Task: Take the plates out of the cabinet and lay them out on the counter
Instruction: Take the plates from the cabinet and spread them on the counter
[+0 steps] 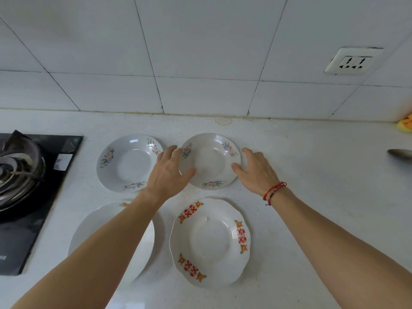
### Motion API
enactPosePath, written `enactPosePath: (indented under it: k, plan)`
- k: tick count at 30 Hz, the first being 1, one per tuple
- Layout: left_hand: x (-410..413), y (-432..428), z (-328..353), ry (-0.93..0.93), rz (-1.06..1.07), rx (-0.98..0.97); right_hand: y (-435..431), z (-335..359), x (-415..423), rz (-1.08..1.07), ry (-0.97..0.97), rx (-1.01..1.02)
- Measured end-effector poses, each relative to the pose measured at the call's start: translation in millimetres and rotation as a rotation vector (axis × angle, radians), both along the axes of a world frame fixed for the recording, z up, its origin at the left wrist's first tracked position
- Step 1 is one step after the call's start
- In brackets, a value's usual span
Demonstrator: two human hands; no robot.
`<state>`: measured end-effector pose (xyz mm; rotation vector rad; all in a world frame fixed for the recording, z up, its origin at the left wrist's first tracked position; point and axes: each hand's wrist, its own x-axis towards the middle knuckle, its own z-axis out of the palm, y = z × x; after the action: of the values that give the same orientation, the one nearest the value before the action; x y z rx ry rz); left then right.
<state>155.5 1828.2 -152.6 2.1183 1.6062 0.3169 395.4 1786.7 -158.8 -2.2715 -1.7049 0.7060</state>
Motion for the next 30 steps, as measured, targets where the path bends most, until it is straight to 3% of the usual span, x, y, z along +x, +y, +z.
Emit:
enactPosePath:
  k: [10, 30]
  plan:
    - [-24.1, -55.9, 34.5, 0.195, -0.049, 0.199, -58.1, 40.1, -15.7, 0.147, -0.331, 0.102]
    - [-24.5, -115.7, 51.7, 0.208, -0.012, 0.275, -103.0, 66.4, -4.4, 0.207, -0.380, 0.149]
